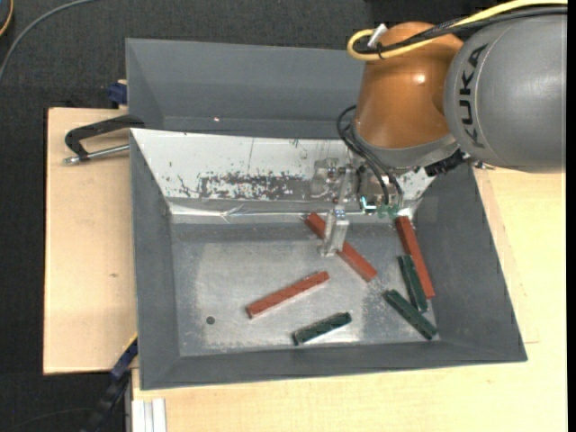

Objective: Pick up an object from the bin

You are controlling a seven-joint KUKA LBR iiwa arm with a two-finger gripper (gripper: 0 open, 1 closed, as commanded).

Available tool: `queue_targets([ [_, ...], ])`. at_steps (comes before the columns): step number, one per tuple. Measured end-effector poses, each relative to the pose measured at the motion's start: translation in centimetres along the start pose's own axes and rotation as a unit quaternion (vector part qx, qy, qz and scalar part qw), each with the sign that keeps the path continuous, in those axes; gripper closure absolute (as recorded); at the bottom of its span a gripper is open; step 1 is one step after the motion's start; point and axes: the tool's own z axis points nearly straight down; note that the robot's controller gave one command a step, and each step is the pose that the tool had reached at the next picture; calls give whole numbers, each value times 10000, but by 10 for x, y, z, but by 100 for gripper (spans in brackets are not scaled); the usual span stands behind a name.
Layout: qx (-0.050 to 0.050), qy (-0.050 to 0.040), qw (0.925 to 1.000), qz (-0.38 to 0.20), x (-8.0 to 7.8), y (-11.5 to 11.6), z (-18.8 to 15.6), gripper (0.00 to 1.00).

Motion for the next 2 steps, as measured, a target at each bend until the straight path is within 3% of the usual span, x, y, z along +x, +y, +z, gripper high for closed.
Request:
queue_targets([
  [1,6,13,9969,-784,57,-18,116,0],
  [2,3,-34,9970,-780,53,-17,112,100],
])
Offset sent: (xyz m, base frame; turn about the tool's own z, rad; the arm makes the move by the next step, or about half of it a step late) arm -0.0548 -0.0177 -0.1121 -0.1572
